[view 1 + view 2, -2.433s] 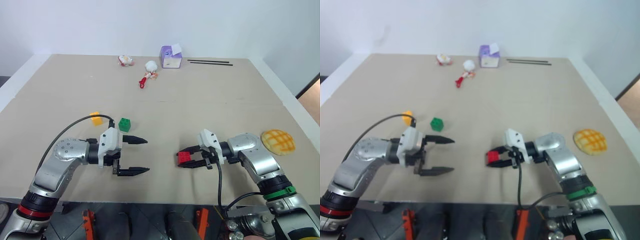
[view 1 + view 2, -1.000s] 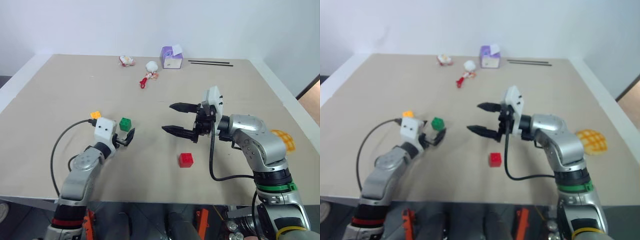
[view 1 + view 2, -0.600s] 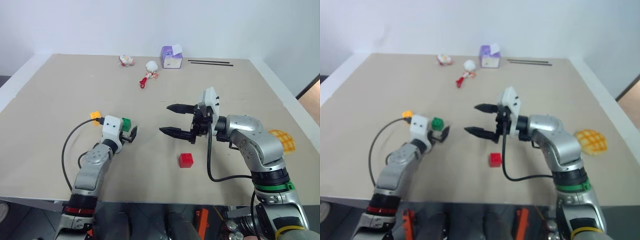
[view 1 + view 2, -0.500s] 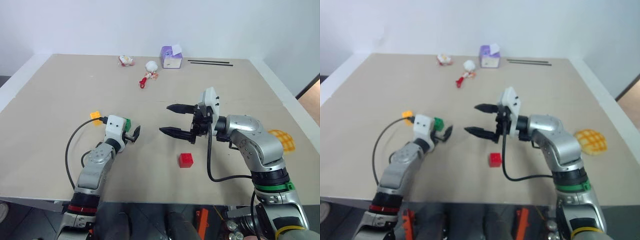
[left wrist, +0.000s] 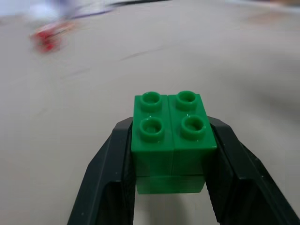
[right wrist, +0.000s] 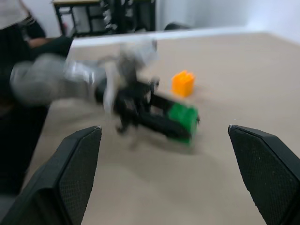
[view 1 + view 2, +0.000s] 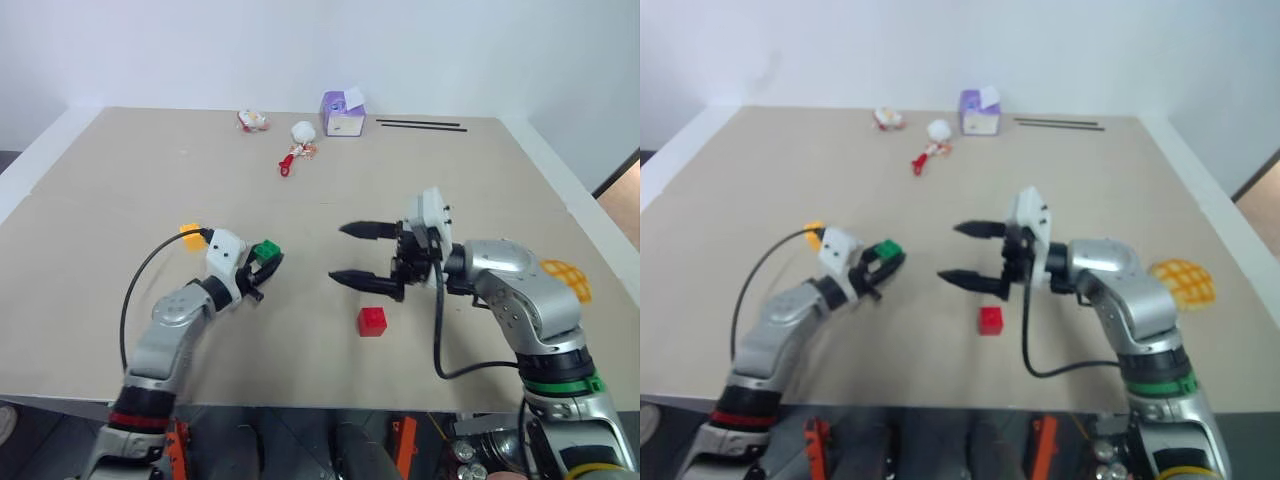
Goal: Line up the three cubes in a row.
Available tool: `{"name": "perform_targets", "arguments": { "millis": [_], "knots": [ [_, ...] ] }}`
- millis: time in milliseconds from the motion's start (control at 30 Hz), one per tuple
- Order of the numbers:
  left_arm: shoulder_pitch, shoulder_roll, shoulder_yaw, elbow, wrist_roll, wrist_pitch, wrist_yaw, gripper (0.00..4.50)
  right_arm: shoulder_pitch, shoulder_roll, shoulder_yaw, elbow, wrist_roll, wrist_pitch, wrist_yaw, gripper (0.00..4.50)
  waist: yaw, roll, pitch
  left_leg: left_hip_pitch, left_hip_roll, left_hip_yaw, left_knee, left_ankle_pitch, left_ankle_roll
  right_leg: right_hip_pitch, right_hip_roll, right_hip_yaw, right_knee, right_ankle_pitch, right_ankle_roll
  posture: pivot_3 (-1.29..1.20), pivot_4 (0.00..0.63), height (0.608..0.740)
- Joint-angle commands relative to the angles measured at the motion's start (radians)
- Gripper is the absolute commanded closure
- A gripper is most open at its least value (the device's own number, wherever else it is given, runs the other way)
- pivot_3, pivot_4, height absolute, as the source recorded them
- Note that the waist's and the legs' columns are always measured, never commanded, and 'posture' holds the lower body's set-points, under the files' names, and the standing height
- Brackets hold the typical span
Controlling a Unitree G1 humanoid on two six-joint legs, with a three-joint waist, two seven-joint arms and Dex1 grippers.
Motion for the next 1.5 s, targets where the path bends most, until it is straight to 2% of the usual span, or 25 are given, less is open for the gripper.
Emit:
{"name": "perform_targets", "arguments": {
  "millis": [33,133,267,633,900,1167,1200,1267,1300,1400,1500],
  "knots": [
    [0.015,0.092,-0.045,-0.063,-0.06,-0.043,-0.232,3.12,0.059,-0.089,-0.012,0.0,-0.032,-0.079,0.112,0.0,0.001,0.0,0.0,0.0,0.0,0.0,0.0,0.0,0.0,0.0,0.0,0.0,0.0,-0.001,0.0,0.0,0.15,0.74],
    [-0.01,0.145,-0.091,-0.026,-0.054,-0.09,-0.366,3.12,0.102,-0.136,-0.009,0.026,-0.065,-0.123,0.146,0.0,0.001,0.0,0.0,0.001,0.0,0.001,0.001,0.0,0.0,0.0,-0.001,0.0,0.0,-0.001,-0.001,0.0,0.15,0.74],
    [-0.07,0.141,-0.139,0.057,-0.03,-0.146,-0.465,3.12,0.133,-0.156,-0.027,0.002,-0.064,-0.125,0.147,0.0,0.001,0.0,0.0,0.001,0.0,0.001,0.002,0.0,0.0,0.0,0.0,0.0,0.0,0.001,-0.002,0.0,0.15,0.74],
    [-0.128,0.075,-0.21,0.221,0.06,-0.256,-0.507,3.12,0.174,-0.167,-0.07,-0.108,-0.026,-0.074,0.087,0.0,0.0,0.0,0.0,0.0,0.0,0.001,0.001,-0.001,0.0,0.0,0.0,0.0,0.0,-0.001,-0.001,0.0,0.15,0.74],
    [-0.136,0.027,-0.225,0.272,0.109,-0.278,-0.48,3.12,0.167,-0.17,-0.069,-0.122,-0.015,-0.059,0.08,0.0,0.001,0.0,0.0,0.001,0.0,0.001,0.002,0.0,0.0,0.001,0.0,0.0,0.0,0.0,0.0,0.0,0.15,0.74],
    [-0.131,0.022,-0.221,0.269,0.108,-0.269,-0.485,3.12,0.15,-0.166,-0.06,-0.111,-0.015,-0.061,0.079,0.0,0.0,0.0,0.0,0.001,0.0,0.001,0.002,0.0,0.0,0.001,0.0,0.0,0.0,0.0,0.0,0.0,0.15,0.74],
    [-0.13,0.023,-0.22,0.267,0.105,-0.266,-0.487,2.04,0.148,-0.165,-0.06,-0.11,-0.016,-0.061,0.079,0.0,0.0,0.0,0.0,0.001,0.0,0.001,0.002,0.0,0.0,0.001,0.0,0.0,0.0,0.001,0.0,0.0,0.15,0.74],
    [-0.129,0.024,-0.218,0.265,0.103,-0.265,-0.49,1.52,0.145,-0.164,-0.06,-0.107,-0.017,-0.062,0.078,0.0,0.0,0.0,0.0,0.001,0.0,0.001,0.002,0.0,0.0,0.001,0.0,0.0,0.0,0.001,0.0,0.0,0.15,0.74],
    [-0.13,0.024,-0.217,0.264,0.102,-0.266,-0.491,1.08,0.143,-0.164,-0.059,-0.105,-0.018,-0.063,0.077,0.0,0.0,0.0,0.0,0.001,0.0,0.001,0.002,0.0,0.0,0.001,0.0,0.0,0.0,0.001,0.0,0.0,0.15,0.74],
    [-0.131,0.024,-0.212,0.257,0.09,-0.266,-0.502,0.14,0.141,-0.163,-0.058,-0.101,-0.018,-0.063,0.078,0.0,0.0,0.0,0.0,0.001,0.0,0.001,0.002,0.0,0.0,0.001,0.0,0.0,0.0,0.0,0.0,0.0,0.15,0.74],
    [-0.131,0.024,-0.204,0.242,0.072,-0.259,-0.512,0.03,0.141,-0.163,-0.057,-0.102,-0.017,-0.06,0.077,0.0,0.0,0.0,0.0,0.001,0.0,0.001,0.002,0.0,0.0,0.001,0.0,0.0,0.0,0.0,0.0,0.0,0.15,0.74]
  ]
}}
